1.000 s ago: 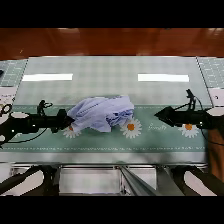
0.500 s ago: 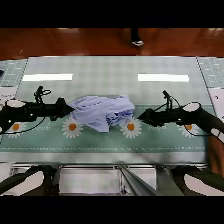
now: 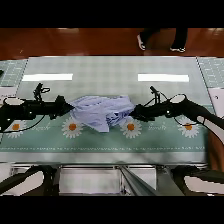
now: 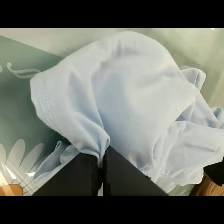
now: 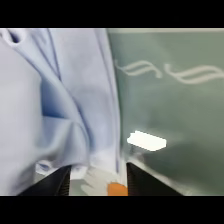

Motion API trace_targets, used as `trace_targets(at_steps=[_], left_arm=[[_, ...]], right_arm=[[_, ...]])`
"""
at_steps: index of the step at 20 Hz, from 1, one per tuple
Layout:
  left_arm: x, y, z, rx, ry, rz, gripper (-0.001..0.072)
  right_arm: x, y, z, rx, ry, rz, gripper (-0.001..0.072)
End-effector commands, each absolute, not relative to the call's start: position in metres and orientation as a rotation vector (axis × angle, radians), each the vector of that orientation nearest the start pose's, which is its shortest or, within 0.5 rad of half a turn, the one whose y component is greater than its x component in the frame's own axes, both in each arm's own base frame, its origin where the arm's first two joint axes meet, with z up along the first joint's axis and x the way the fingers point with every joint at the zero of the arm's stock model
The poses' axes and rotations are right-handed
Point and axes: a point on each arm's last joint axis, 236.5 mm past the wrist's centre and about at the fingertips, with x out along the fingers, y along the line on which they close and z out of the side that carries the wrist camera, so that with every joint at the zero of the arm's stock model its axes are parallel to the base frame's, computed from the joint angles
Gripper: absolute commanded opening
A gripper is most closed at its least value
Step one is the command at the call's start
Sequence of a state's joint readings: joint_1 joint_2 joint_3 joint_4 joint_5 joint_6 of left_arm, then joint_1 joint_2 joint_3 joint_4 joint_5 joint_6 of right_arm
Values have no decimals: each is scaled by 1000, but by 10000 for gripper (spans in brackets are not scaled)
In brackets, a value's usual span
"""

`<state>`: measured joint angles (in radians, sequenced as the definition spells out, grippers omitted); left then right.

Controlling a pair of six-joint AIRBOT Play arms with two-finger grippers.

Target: Fold the shirts.

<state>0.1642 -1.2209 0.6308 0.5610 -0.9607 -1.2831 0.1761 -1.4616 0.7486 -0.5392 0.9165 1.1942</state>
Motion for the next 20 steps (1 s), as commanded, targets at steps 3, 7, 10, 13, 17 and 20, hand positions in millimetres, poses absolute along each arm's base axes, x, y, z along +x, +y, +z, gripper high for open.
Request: trace_targets(at_steps=[3,7,10,13,17,20], left_arm=[[329,-112,-52,-954,1249,-267,22],[329,-112,-52,-954,1249,-267,22],[330,-112,-50,-948,1242,-273,22],[345,-112,-21,-910,1190,-338,22],[395,-99,98,-773,915,-453,22],[411,-98,238,-628,610,-538,22]], right_arm=[[317,244,-102,663,1478,557,406],[314,256,-105,647,1504,581,59],[308,254,-100,561,1525,639,25],[332,233,-73,408,1470,611,24],[417,172,65,328,1116,510,24],[433,129,210,227,820,470,24]])
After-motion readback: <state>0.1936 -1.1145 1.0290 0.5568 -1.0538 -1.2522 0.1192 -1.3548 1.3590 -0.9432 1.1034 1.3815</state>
